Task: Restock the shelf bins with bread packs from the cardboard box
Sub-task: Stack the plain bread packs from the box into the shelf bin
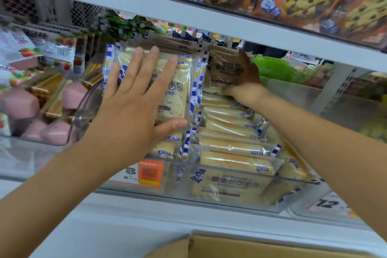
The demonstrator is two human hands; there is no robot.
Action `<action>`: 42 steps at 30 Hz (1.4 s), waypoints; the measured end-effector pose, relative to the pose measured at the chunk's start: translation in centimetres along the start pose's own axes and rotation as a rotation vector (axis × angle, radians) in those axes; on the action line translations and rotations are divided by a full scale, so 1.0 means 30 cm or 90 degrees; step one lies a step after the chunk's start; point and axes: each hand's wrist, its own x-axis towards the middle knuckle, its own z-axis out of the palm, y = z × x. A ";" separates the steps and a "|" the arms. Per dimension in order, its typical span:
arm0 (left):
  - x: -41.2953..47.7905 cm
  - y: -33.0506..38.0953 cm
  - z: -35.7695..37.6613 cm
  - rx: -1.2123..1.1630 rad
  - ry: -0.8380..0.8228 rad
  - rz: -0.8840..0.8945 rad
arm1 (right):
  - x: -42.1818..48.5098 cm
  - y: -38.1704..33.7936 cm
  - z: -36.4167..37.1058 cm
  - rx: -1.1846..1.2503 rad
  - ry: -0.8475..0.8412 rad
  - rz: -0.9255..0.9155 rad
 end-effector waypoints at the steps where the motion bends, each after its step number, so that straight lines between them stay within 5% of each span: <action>1: -0.001 0.000 -0.001 0.000 0.000 -0.001 | -0.008 0.001 -0.008 -0.018 0.008 -0.001; 8: 0.001 0.003 0.000 0.000 0.001 -0.001 | -0.060 -0.003 -0.026 -0.255 0.093 -0.097; 18: -0.001 -0.005 0.004 -0.001 0.004 0.001 | -0.006 0.027 0.005 -0.211 0.023 -0.181; 26: -0.003 -0.009 0.011 0.006 0.006 0.004 | -0.019 0.006 0.020 -0.199 0.086 -0.168; 35: 0.004 0.002 -0.011 0.030 -0.029 -0.007 | -0.162 -0.035 -0.012 -0.237 0.052 -0.154; 42: 0.008 0.041 -0.105 -0.007 -0.120 -0.037 | -0.420 -0.095 -0.116 -0.083 0.075 -0.134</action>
